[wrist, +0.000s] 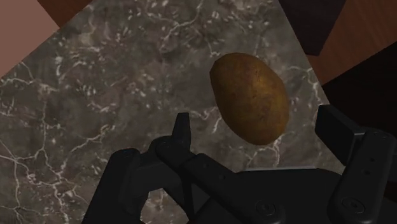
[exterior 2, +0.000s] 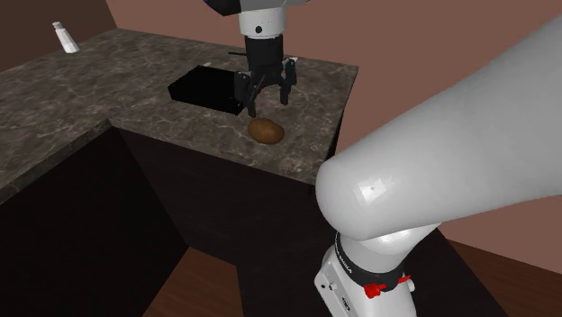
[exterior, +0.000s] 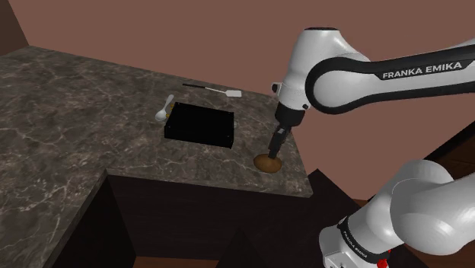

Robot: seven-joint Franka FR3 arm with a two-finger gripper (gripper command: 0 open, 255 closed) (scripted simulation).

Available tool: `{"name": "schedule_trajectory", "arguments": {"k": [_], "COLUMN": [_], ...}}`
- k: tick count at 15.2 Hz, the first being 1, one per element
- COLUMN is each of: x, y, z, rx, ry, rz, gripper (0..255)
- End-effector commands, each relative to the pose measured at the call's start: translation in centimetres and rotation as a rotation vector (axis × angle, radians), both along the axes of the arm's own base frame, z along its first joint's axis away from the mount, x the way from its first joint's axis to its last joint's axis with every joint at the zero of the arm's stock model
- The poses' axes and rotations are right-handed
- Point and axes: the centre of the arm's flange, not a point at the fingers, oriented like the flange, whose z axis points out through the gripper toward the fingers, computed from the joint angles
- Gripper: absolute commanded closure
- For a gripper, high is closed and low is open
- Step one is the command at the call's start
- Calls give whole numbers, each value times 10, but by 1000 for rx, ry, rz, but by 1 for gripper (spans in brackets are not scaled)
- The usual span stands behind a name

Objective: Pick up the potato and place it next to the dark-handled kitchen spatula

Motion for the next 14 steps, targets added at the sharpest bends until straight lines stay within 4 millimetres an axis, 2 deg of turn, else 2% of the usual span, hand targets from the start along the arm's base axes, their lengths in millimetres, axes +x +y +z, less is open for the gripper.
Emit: {"name": "schedule_trajectory", "arguments": {"k": [1,9,14], "x": [6,2,2], "y": [15,16,16], "z": [-19,-60,-60], "rx": [7,7,7], "ry": [-12,-13,-13], "rz": [48,51,51], "gripper": [0,0,0]}}
